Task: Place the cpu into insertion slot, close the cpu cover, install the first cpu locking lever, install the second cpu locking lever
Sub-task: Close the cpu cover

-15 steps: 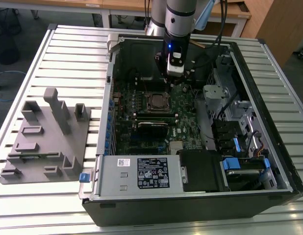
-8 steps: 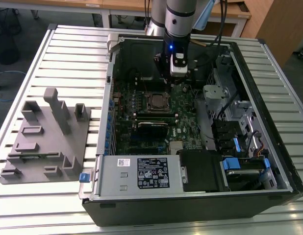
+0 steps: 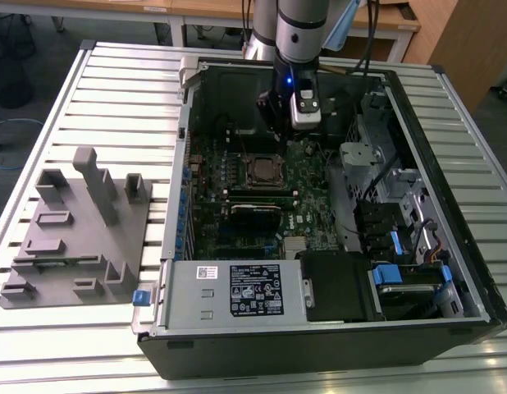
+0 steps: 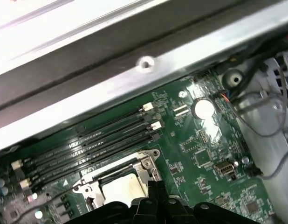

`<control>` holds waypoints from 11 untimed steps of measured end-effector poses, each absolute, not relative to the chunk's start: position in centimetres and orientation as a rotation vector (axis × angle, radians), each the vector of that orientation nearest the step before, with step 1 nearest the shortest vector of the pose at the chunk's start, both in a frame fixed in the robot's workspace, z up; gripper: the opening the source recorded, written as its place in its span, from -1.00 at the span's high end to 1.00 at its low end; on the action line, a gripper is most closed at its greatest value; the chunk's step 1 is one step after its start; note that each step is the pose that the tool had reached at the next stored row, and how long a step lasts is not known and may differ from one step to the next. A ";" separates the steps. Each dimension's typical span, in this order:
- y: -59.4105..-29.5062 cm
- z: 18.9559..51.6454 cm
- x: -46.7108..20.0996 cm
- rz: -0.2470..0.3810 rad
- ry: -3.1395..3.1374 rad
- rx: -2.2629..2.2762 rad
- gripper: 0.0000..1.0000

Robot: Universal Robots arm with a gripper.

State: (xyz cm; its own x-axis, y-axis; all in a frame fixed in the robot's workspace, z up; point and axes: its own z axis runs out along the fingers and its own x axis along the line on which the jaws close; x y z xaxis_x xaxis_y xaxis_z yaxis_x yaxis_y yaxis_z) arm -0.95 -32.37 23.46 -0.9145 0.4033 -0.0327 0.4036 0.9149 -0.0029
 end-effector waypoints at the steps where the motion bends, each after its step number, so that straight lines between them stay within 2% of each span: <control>1: -32.4 23.5 -1.0 -0.014 3.049 0.612 0.80; 11: -32.4 23.4 -1.0 -0.009 3.091 0.339 0.80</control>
State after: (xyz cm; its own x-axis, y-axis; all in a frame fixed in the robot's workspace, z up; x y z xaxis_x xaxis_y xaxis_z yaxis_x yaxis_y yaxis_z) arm -0.95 -32.37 23.37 -0.9757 0.2166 -0.0325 0.2168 0.9762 -0.0021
